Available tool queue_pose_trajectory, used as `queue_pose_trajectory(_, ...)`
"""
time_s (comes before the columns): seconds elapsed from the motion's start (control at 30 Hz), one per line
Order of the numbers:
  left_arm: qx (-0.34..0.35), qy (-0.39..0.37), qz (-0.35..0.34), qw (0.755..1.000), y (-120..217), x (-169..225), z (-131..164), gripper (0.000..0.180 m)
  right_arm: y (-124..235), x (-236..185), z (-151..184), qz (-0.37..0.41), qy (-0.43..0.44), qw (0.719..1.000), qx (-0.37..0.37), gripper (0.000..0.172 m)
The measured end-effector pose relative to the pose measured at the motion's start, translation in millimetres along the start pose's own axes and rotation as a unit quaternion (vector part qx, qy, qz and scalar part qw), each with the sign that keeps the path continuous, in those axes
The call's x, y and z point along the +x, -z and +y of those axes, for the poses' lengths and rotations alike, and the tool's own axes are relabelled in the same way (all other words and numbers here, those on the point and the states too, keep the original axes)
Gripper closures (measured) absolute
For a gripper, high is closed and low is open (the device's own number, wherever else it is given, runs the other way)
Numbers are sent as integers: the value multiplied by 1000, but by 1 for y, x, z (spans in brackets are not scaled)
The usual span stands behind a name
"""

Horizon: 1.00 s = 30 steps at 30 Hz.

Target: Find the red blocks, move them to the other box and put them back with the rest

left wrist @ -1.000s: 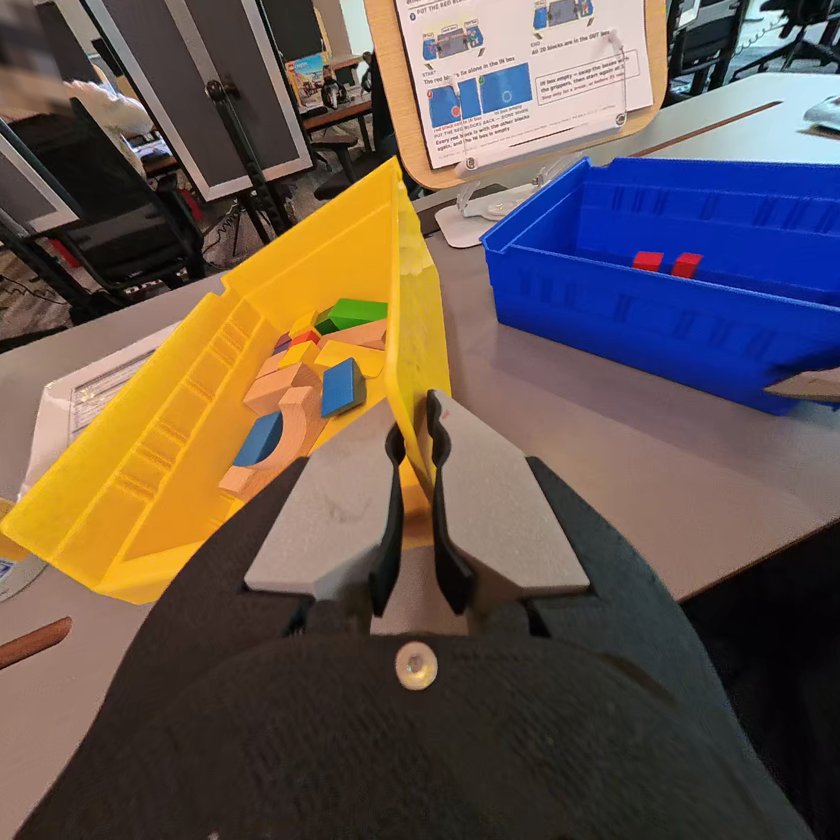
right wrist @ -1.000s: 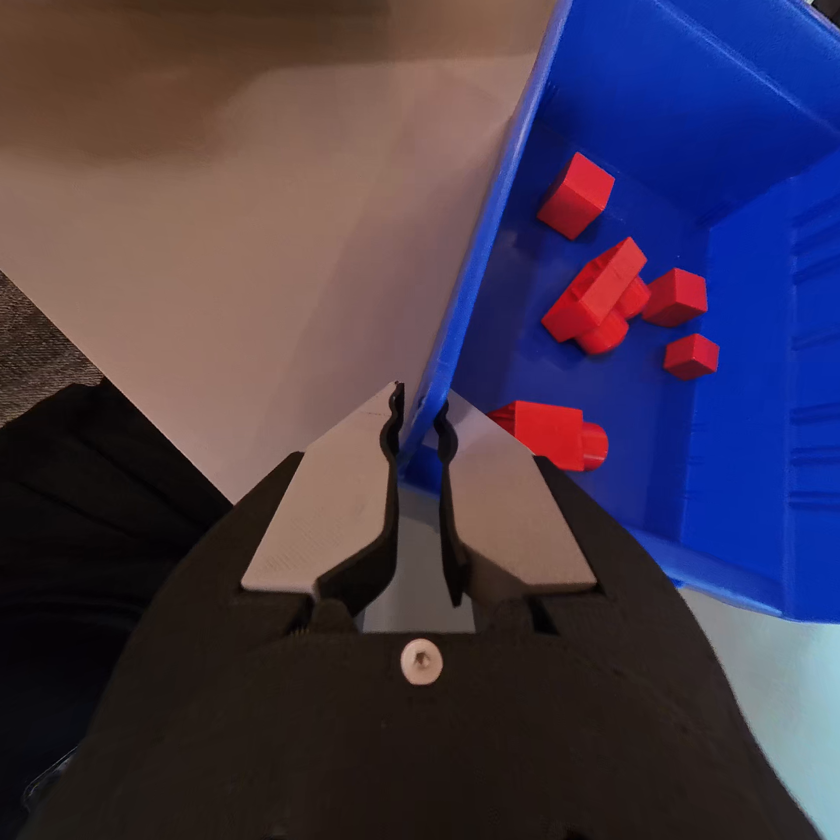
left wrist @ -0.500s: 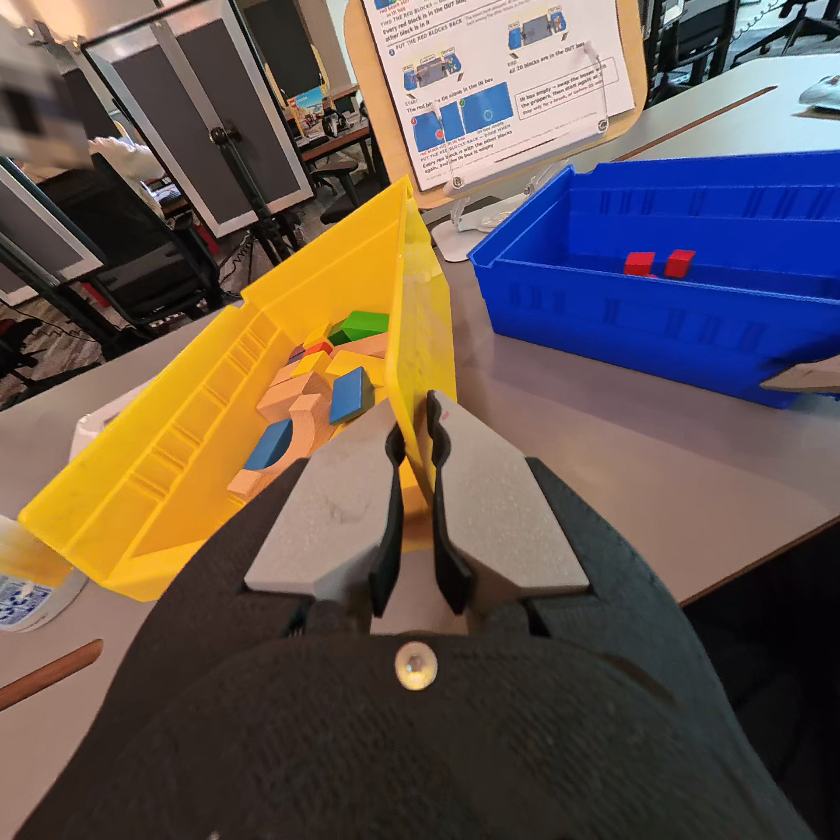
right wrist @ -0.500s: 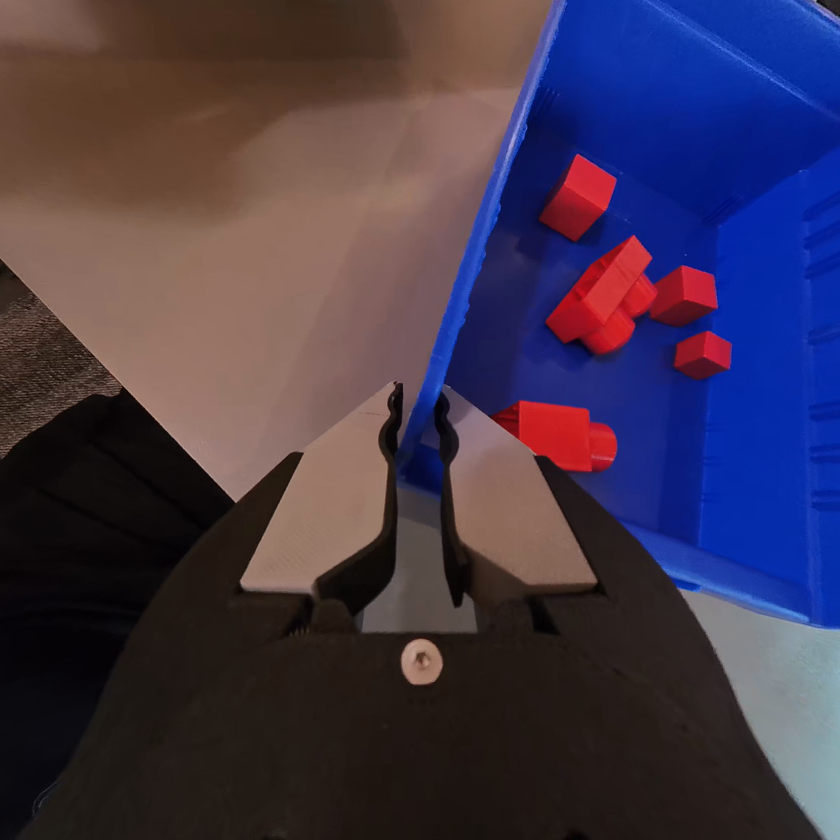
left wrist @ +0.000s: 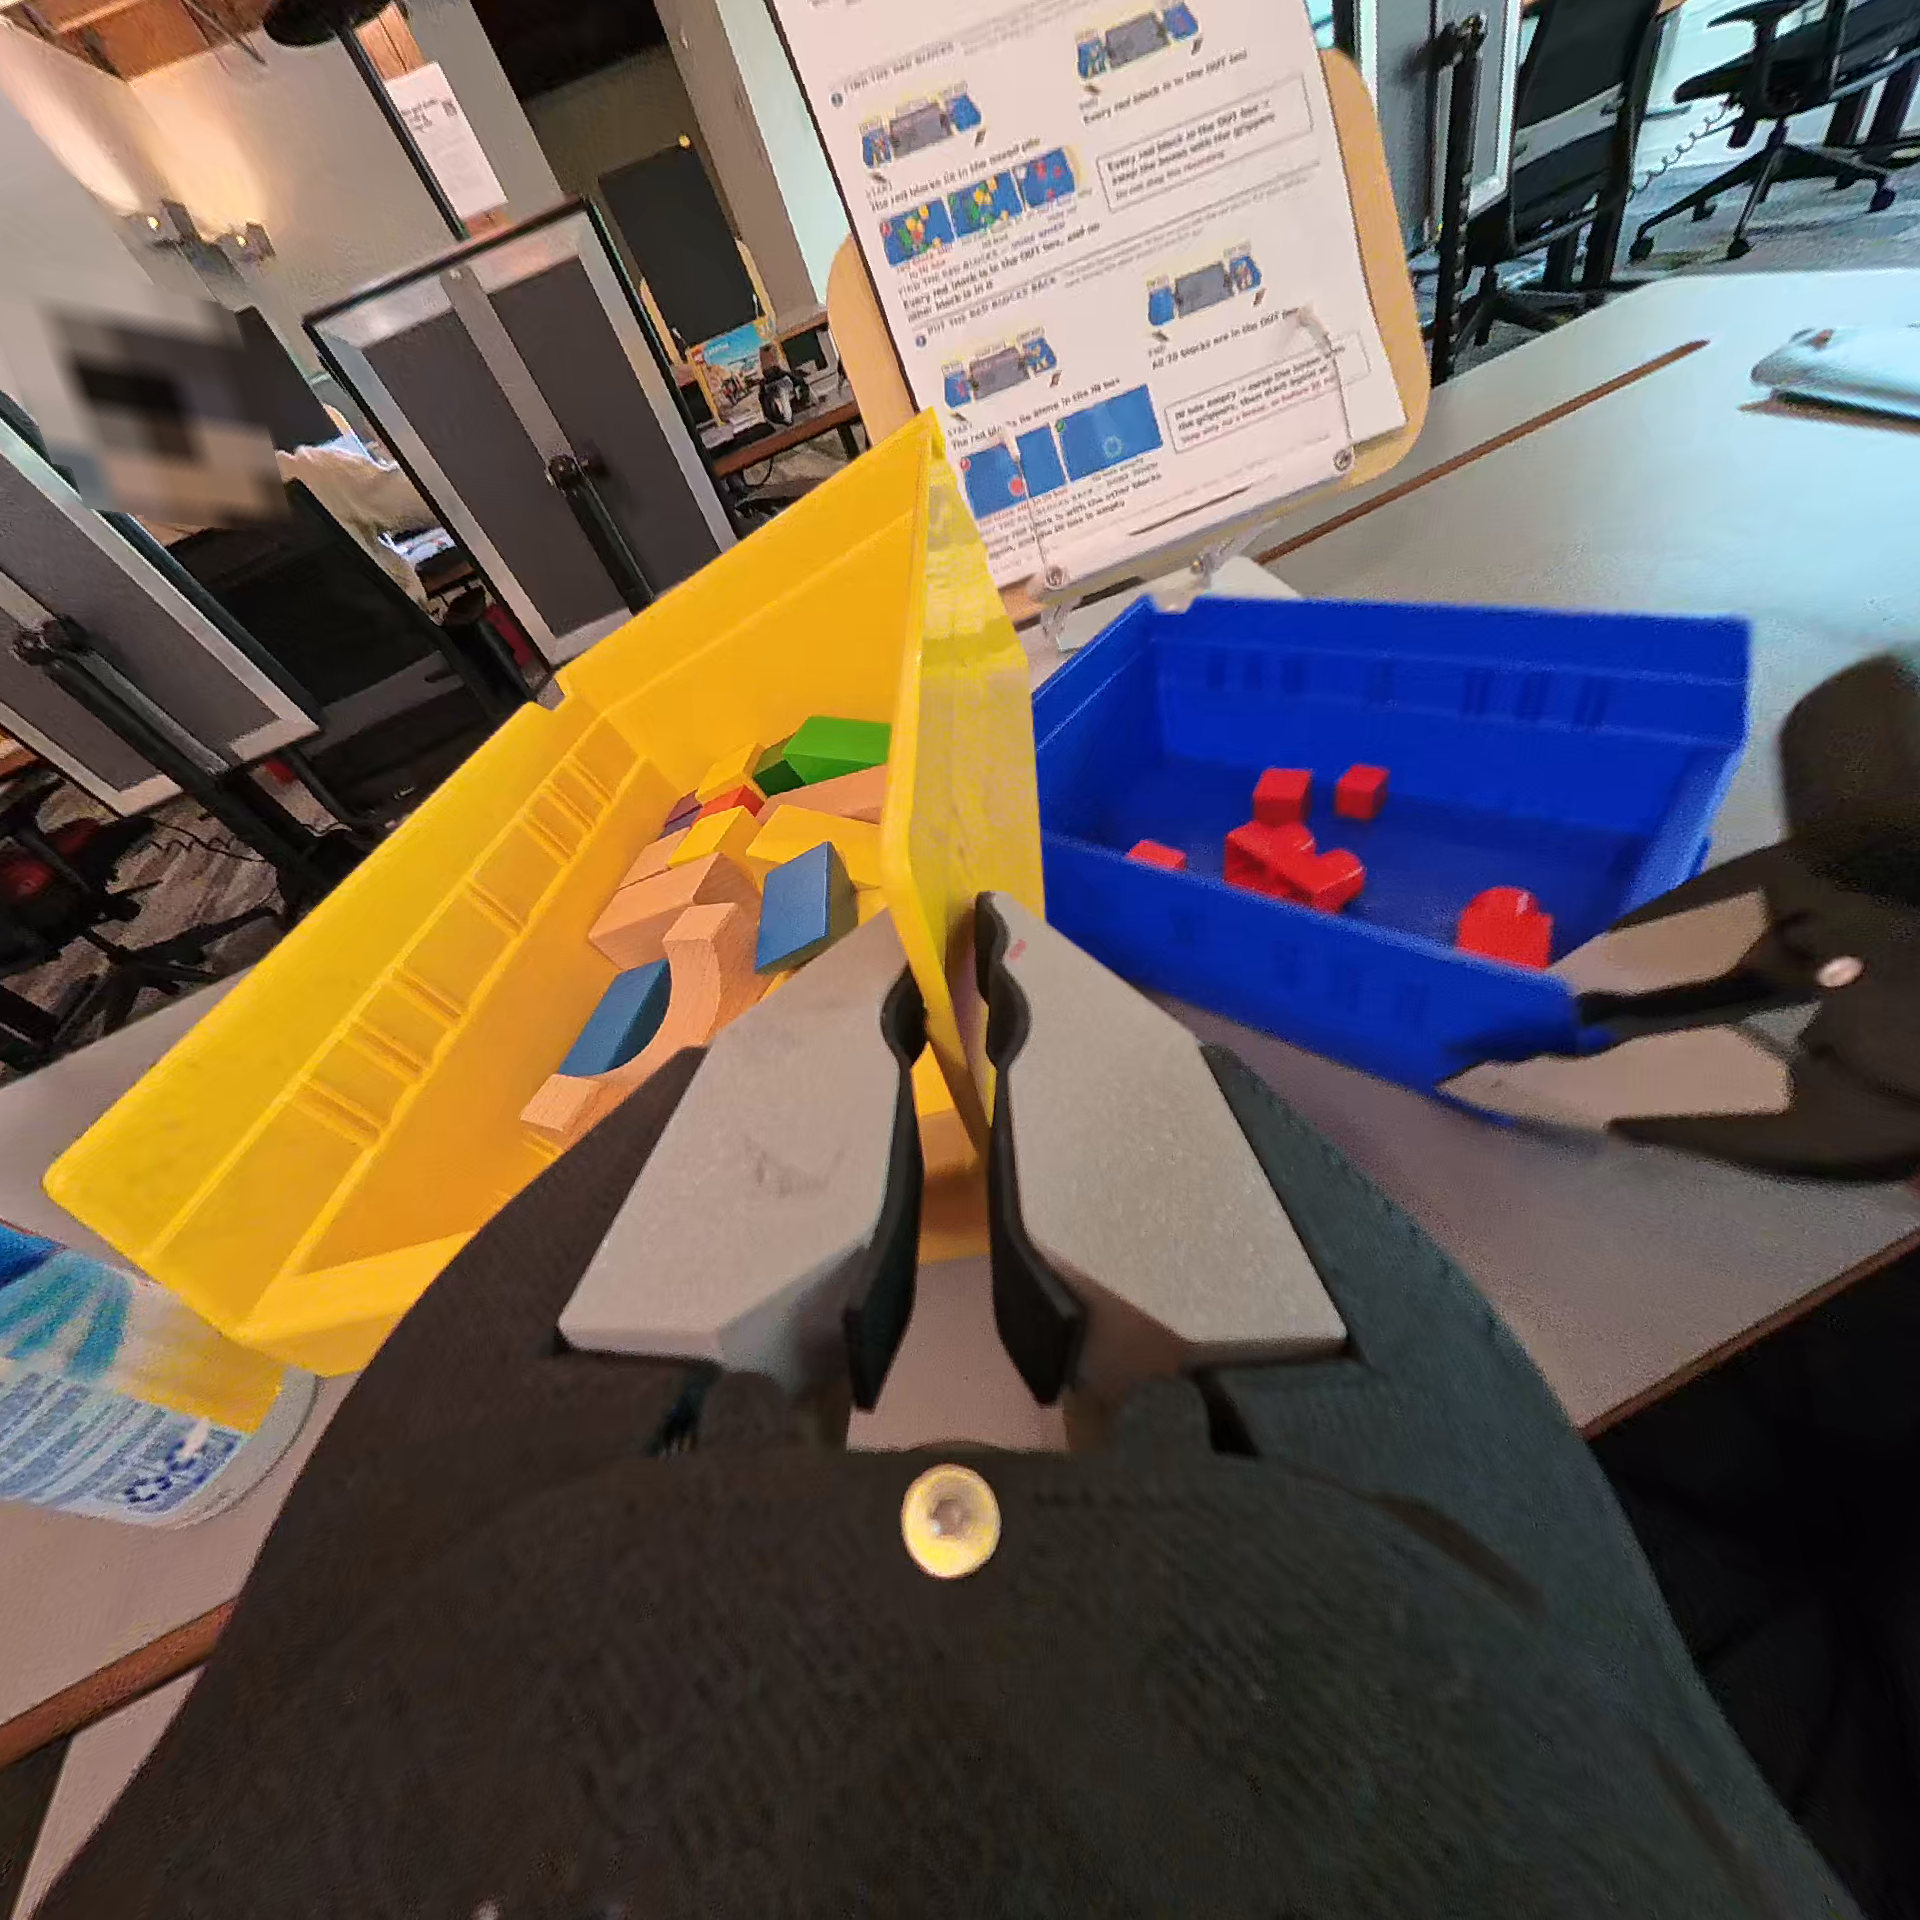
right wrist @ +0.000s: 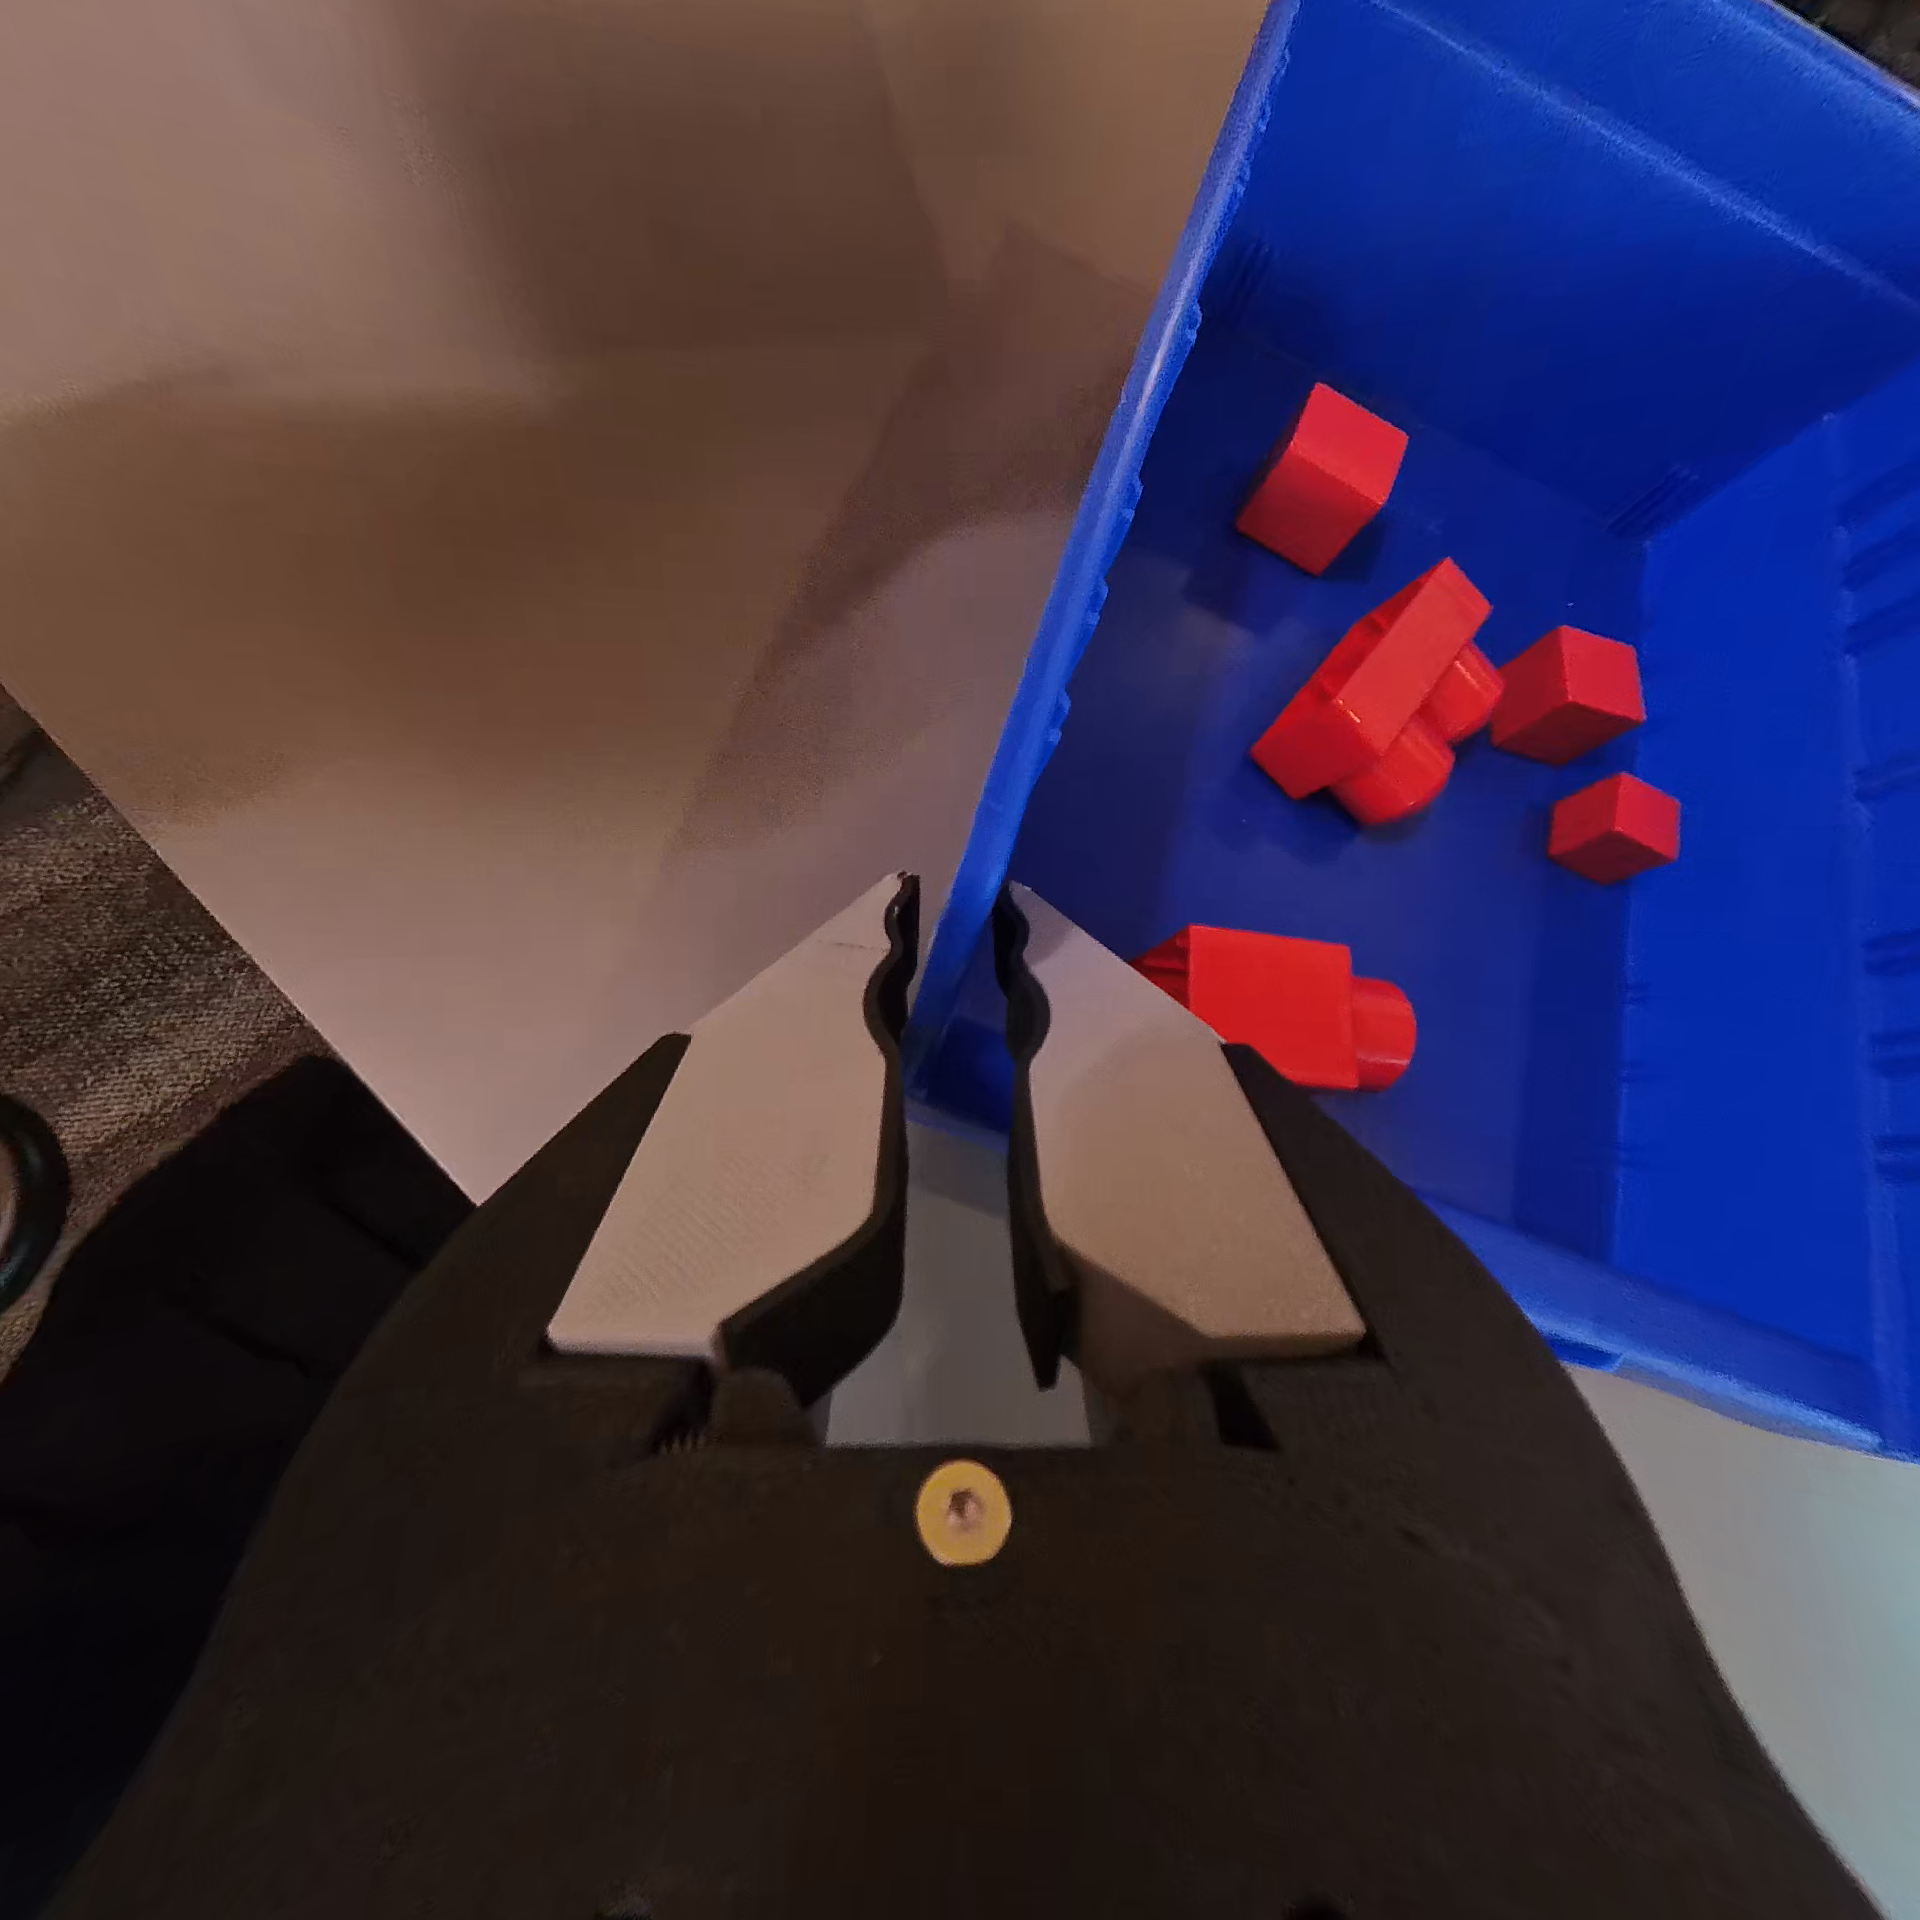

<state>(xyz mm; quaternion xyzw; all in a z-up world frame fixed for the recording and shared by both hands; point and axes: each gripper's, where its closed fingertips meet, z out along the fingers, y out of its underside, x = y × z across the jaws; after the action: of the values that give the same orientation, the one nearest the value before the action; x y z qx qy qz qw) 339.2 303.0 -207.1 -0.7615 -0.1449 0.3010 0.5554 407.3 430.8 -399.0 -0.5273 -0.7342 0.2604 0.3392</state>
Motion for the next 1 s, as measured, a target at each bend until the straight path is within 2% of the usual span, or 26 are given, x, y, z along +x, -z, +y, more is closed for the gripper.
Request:
queue_pose_trajectory(0.17, 13, -33, -14, 999, 6, -1, -33, 179, -31, -41, -42, -19, 16, 999, 21, 160)
queue_pose_trajectory(0.27, 28, -46, -14, 998, 10, 5, -55, 179, -43, -61, -70, -52, -7, 997, 57, 156)
queue_pose_trajectory(0.33, 39, -57, -7, 998, 12, 13, -69, 179, -29, -60, -88, -52, -27, 992, 108, 156)
queue_pose_trajectory(0.43, 55, -69, 12, 996, 15, 33, -87, 179, 19, -42, -93, -48, -32, 980, 193, 146)
queue_pose_trajectory(0.47, 60, -71, 19, 996, 14, 42, -92, 179, 38, -30, -91, -43, -40, 974, 218, 149)
queue_pose_trajectory(0.53, 67, -77, 33, 994, 9, 62, -101, 179, 73, 4, -79, -23, -58, 965, 253, 149)
queue_pose_trajectory(0.63, 75, -98, 55, 991, -4, 100, -109, 179, 114, 54, -52, -5, -87, 959, 268, 148)
queue_pose_trajectory(0.83, 85, -106, 136, 981, -29, 194, -121, 179, 184, 144, 27, 100, -96, 953, 268, 148)
queue_pose_trajectory(1.0, 79, -120, 209, 967, -60, 283, -116, 178, 226, 197, 84, 157, -129, 948, 245, 151)
